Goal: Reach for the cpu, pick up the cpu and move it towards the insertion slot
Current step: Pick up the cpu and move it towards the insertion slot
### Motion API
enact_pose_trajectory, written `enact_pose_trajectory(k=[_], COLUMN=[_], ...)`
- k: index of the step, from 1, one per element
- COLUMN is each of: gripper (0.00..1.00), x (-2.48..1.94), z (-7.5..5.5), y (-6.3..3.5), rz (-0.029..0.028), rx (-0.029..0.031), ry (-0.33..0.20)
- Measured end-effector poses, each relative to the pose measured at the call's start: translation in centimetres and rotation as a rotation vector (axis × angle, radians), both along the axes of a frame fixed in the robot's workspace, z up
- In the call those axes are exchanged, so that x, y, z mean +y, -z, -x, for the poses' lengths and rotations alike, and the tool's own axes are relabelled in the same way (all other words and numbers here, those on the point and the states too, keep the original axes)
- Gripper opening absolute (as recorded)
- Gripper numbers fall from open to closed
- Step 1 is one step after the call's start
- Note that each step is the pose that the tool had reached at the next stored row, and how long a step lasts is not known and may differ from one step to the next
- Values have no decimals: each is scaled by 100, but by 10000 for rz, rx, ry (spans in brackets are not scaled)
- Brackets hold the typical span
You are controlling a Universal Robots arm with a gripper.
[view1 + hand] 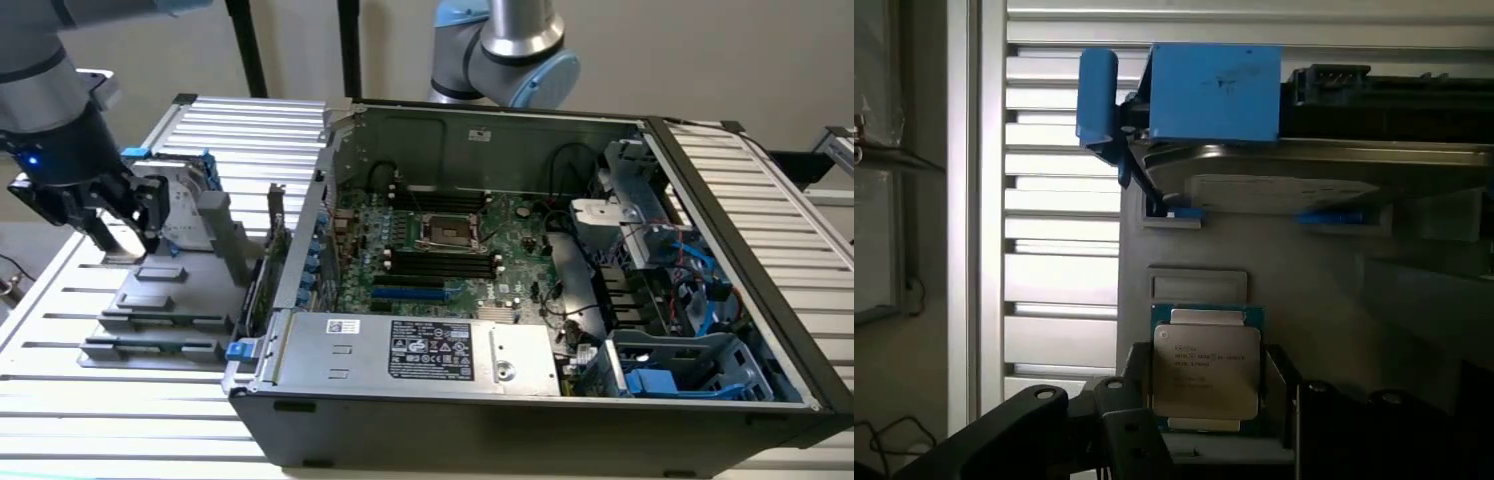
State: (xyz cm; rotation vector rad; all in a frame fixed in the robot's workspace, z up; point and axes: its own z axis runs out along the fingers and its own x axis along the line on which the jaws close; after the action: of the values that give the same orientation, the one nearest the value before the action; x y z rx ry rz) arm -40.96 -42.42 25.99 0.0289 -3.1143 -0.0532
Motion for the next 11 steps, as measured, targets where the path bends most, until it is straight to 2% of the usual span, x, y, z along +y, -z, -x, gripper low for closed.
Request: enact_pose_trajectory(k=[11], gripper=[54], x=[0], z=[-188], y=[-501], rz=[-1], rx=[21], ry=[0])
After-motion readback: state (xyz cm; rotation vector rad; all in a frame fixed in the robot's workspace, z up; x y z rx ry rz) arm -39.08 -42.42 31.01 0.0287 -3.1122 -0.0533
